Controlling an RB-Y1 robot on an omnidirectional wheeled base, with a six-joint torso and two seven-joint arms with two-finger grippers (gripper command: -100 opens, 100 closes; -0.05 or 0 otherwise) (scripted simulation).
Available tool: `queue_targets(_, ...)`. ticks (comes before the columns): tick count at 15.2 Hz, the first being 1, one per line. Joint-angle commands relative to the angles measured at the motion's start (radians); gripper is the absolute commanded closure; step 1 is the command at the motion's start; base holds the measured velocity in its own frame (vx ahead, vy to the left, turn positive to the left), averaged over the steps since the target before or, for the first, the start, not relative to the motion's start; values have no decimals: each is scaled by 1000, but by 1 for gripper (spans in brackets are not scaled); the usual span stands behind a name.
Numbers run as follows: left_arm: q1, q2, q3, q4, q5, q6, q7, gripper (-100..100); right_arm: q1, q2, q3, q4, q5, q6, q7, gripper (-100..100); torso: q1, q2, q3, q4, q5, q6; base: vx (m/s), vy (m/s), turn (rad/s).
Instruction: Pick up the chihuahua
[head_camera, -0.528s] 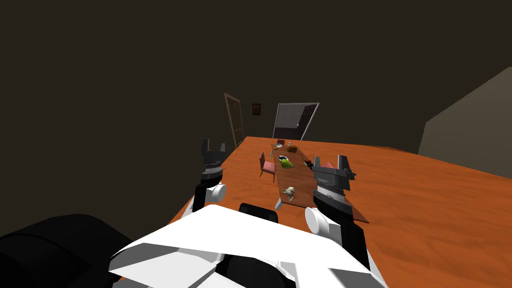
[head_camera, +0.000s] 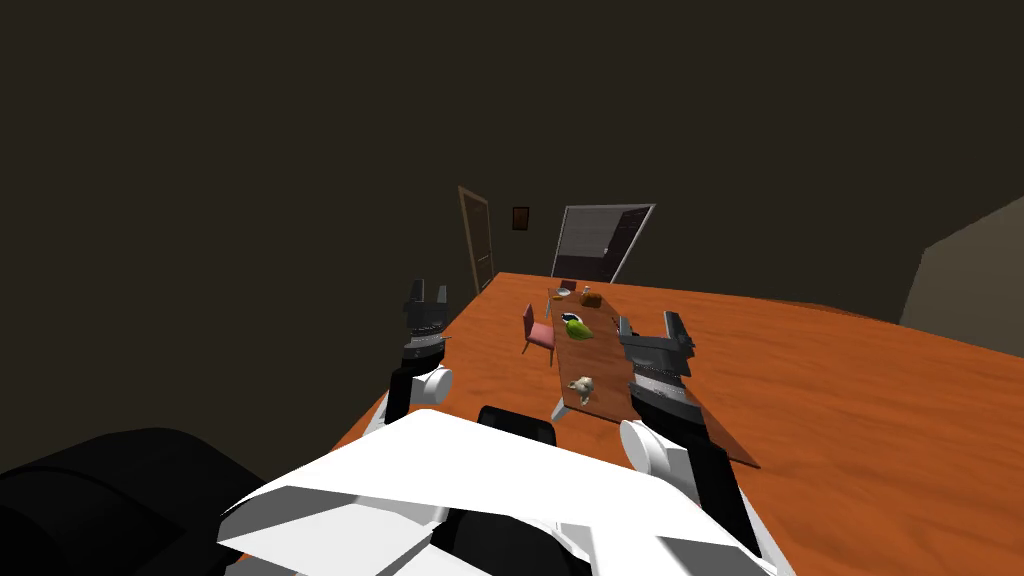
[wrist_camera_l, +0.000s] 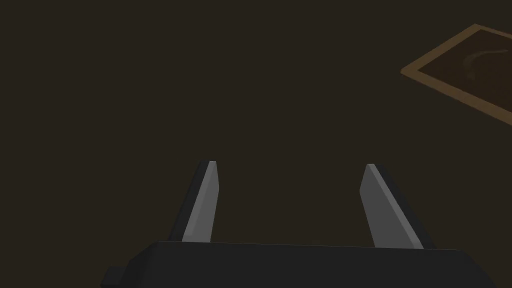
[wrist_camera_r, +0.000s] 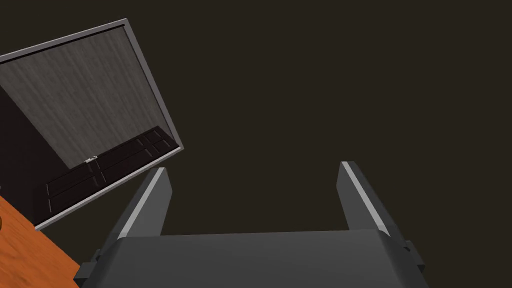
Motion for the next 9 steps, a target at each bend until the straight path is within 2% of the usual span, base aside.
queue_targets(1,0,0,0,0,0,0,0,0,-3,-38,-4,42,-31,1,-15,-100,0,0,0,0,0,0,-32,-35,164)
queue_targets(2,0,0,0,0,0,0,0,0,-8,-62,-10,67,-58,8,-26,-100,0,0,0,0,0,0,-34,-39,261)
queue_targets(3,0,0,0,0,0,0,0,0,-8,-62,-10,69,-58,8,-26,-100,0,0,0,0,0,0,-32,-46,195)
queue_targets(5,0,0,0,0,0,0,0,0,-18,-104,-22,125,-114,25,-53,-100,-1,0,0,0,0,0,-45,-64,237)
queue_targets(6,0,0,0,0,0,0,0,0,-18,-104,-22,132,-117,25,-53,-100,-2,1,0,0,0,0,-51,-59,243)
queue_targets(7,0,0,0,0,0,0,0,0,-24,-123,-30,163,-151,35,-67,-100,-2,1,1,0,0,0,-55,-55,247)
queue_targets(8,0,0,0,0,0,0,0,0,-24,-123,-30,166,-151,35,-67,-100,-2,1,1,0,0,0,-52,-52,172)
queue_targets(9,0,0,0,0,0,0,0,0,-30,-140,-37,200,-186,45,-82,-100,-1,1,1,0,0,0,-52,-50,194)
